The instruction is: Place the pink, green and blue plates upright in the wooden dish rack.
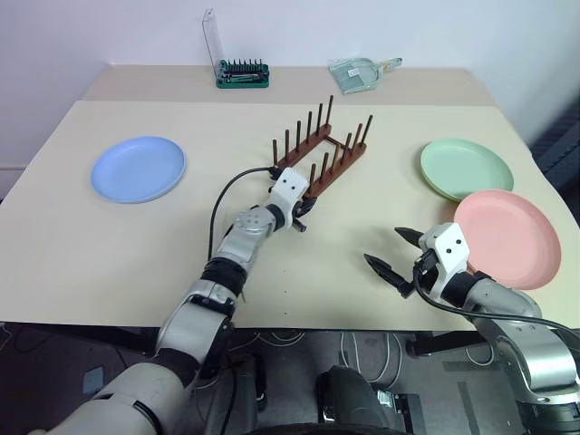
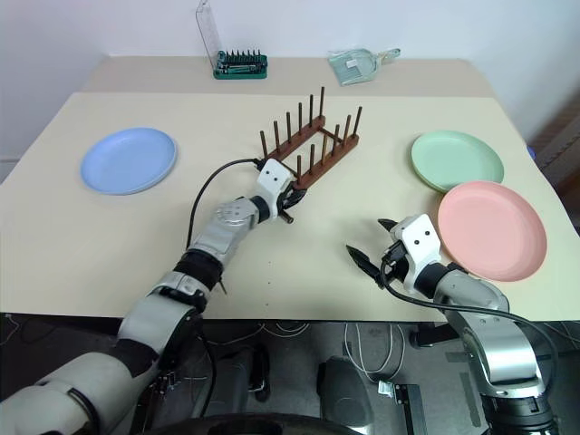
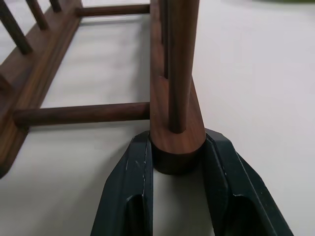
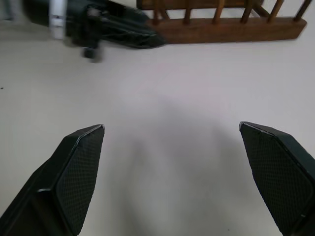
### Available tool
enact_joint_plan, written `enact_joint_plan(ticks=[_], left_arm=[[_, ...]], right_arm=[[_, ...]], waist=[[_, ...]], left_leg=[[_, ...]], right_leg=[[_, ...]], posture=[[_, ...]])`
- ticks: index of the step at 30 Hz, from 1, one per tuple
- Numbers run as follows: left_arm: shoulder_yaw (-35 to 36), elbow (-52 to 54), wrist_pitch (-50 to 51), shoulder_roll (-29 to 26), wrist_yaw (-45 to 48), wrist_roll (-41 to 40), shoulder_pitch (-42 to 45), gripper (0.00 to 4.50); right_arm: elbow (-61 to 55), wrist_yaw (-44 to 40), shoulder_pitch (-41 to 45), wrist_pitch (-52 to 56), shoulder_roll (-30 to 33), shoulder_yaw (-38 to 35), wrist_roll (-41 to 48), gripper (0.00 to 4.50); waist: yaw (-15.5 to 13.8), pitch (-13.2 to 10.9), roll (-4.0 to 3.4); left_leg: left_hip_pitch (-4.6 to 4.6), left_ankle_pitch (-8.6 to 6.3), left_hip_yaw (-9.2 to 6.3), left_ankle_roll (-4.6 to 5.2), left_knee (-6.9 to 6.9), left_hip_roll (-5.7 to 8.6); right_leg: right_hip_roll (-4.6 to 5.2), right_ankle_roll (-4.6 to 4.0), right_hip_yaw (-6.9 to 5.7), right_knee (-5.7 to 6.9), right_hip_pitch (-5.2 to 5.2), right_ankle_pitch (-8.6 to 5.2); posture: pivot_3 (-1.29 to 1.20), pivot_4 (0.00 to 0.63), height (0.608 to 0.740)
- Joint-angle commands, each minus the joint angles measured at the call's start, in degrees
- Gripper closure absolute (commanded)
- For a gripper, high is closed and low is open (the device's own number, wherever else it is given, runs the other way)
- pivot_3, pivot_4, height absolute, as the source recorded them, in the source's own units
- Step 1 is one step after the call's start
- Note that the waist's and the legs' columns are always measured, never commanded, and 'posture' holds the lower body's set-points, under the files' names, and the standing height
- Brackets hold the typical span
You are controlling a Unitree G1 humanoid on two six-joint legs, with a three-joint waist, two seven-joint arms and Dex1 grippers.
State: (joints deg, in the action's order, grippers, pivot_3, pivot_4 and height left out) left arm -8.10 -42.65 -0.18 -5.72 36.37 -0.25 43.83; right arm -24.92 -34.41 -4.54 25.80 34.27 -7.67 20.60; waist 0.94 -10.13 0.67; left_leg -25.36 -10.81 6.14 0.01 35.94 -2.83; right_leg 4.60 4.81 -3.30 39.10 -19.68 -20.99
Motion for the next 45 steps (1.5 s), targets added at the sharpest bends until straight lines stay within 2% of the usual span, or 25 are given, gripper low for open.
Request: enact_joint_plan(ticks=[1, 6, 11, 18, 23, 25, 26, 30, 33, 36, 41, 42, 43, 44, 45], left_arm=[[0.0, 7.9, -0.9, -3.5, 12.3, -5.0, -3.0, 3.72], [0.0, 13.5, 0.3, -14.2, 34.7, -11.6, -6.4, 3.72], [-2.6, 11.1, -3.6, -19.0, 44.5, -9.7, -5.2, 3.72], [-5.0, -1.4, -13.0, -15.8, 42.6, -4.2, 2.7, 3.72], [-4.6, -9.5, -15.9, -13.5, 42.8, -2.5, 7.3, 3.72], [-4.3, -12.1, -16.1, -13.0, 42.7, -2.1, 8.6, 2.68], [-4.1, -13.2, -16.2, -12.9, 42.5, -2.0, 9.0, 2.33], [-3.2, -14.4, -17.5, -14.0, 41.4, -1.5, 8.7, 0.48], [-1.7, -13.4, -16.0, -15.5, 41.3, -2.8, 7.5, 0.48], [0.6, -8.5, -11.1, -18.1, 42.7, -5.5, 4.2, 1.47], [0.6, 10.9, -1.7, -21.8, 46.2, -10.0, -6.8, 3.93], [0.0, 15.0, 0.1, -22.1, 45.9, -10.2, -8.8, 4.38], [-0.5, 18.2, 1.6, -22.2, 45.5, -10.3, -10.3, 4.50], [-1.4, 21.6, 2.6, -22.1, 44.3, -9.6, -11.9, 4.50], [-2.2, 24.3, 3.7, -22.0, 43.5, -9.1, -13.1, 4.50]], right_arm=[[-2.7, -1.2, -0.9, 0.3, 1.6, -2.0, 1.0, 0.00], [-5.1, -5.6, -5.6, 3.1, 5.2, -4.0, 4.0, 0.00], [-6.5, -6.2, -8.0, 3.6, 6.2, -3.8, 3.7, 0.00], [-6.7, -4.6, -6.5, 3.3, 5.1, -2.3, 2.7, 0.00], [-7.1, -3.9, -6.6, 3.2, 4.9, -2.2, 2.4, 0.00], [-7.3, -3.5, -6.8, 3.2, 4.8, -2.3, 2.3, 0.00], [-7.4, -3.3, -6.9, 3.2, 4.8, -2.4, 2.1, 0.00], [-7.8, -2.7, -7.4, 2.9, 4.9, -3.0, 1.8, 0.00], [-7.9, -2.5, -7.4, 3.1, 5.0, -3.5, 2.0, 0.00], [-7.4, -2.3, -7.3, 3.4, 5.3, -3.6, 1.7, 0.85], [-5.3, -2.4, -6.4, 3.8, 6.8, -3.0, -0.4, 3.31], [-4.9, -2.5, -6.0, 3.8, 7.1, -2.9, -0.8, 3.69], [-4.5, -2.5, -5.7, 3.8, 7.3, -2.7, -1.2, 4.21], [-4.0, -2.4, -5.1, 3.8, 7.6, -2.4, -2.0, 4.45], [-3.4, -2.4, -4.6, 3.8, 7.8, -2.1, -2.4, 4.45]], waist=[[-0.2, 0.0, 0.00], [-0.3, 0.0, -0.01], [-0.3, 0.0, -0.01], [-0.4, 0.0, 0.01], [-0.2, 0.0, 0.03], [-0.2, 0.0, 0.03], [-0.2, 0.0, 0.03], [-0.2, 0.0, 0.04], [-0.1, 0.0, 0.05], [0.0, 0.0, 0.04], [-0.1, 0.0, 0.03], [-0.1, 0.0, 0.02], [-0.2, 0.0, 0.02], [-0.3, 0.0, 0.02], [-0.3, 0.0, 0.03]], left_leg=[[0.00, 0.00, 0.00, 0.00, 0.00, 0.00], [-0.03, -0.01, 0.00, 0.01, 0.00, 0.01], [-0.03, -0.19, -0.01, 0.30, 0.01, 0.01], [-0.07, -0.31, -0.01, 0.50, 0.08, 0.02], [-0.10, -0.30, 0.01, 0.51, 0.08, 0.03], [-0.11, -0.30, 0.02, 0.50, 0.08, 0.03], [-0.11, -0.30, 0.02, 0.50, 0.08, 0.03], [-0.11, -0.30, 0.02, 0.51, 0.09, 0.03], [-0.10, -0.30, 0.01, 0.50, 0.08, 0.02], [-0.10, -0.30, 0.01, 0.50, 0.08, 0.01], [-0.10, -0.30, 0.01, 0.50, 0.09, 0.00], [-0.10, -0.30, 0.00, 0.50, 0.09, 0.00], [-0.08, -0.30, 0.00, 0.50, 0.09, 0.00], [-0.09, -0.30, -0.02, 0.50, 0.10, 0.00], [-0.08, -0.30, -0.02, 0.50, 0.11, 0.00]], right_leg=[[0.01, 0.00, 0.00, 0.00, 0.00, 0.00], [0.06, -0.01, 0.00, -0.02, 0.00, 0.00], [0.10, -0.01, 0.01, -0.03, 0.02, 0.00], [0.08, 0.00, 0.02, -0.02, 0.01, 0.00], [0.03, 0.00, -0.01, -0.02, -0.05, 0.00], [0.02, 0.00, -0.01, -0.01, -0.07, 0.00], [0.02, 0.00, -0.01, -0.01, -0.07, 0.00], [0.04, 0.01, -0.01, -0.01, -0.06, 0.00], [0.03, 0.01, -0.01, 0.00, -0.07, 0.00], [0.04, 0.01, -0.01, 0.00, -0.07, 0.00], [0.10, 0.01, 0.03, 0.00, -0.04, 0.00], [0.13, 0.00, 0.04, 0.00, -0.03, 0.00], [0.15, 0.00, 0.04, 0.00, 0.00, 0.00], [0.15, 0.00, 0.03, 0.00, 0.01, 0.00], [0.15, 0.00, 0.03, 0.00, 0.02, 0.00]], posture=[[0.00, 0.150, 0.732], [0.00, 0.150, 0.732], [0.00, 0.150, 0.732], [0.00, 0.150, 0.732], [0.00, 0.150, 0.732], [0.00, 0.150, 0.732], [0.00, 0.150, 0.732], [0.00, 0.150, 0.732], [0.00, 0.150, 0.732], [0.00, 0.150, 0.732], [0.00, 0.150, 0.732], [0.00, 0.150, 0.732], [0.00, 0.150, 0.732], [0.00, 0.150, 0.732], [0.00, 0.150, 0.732]])
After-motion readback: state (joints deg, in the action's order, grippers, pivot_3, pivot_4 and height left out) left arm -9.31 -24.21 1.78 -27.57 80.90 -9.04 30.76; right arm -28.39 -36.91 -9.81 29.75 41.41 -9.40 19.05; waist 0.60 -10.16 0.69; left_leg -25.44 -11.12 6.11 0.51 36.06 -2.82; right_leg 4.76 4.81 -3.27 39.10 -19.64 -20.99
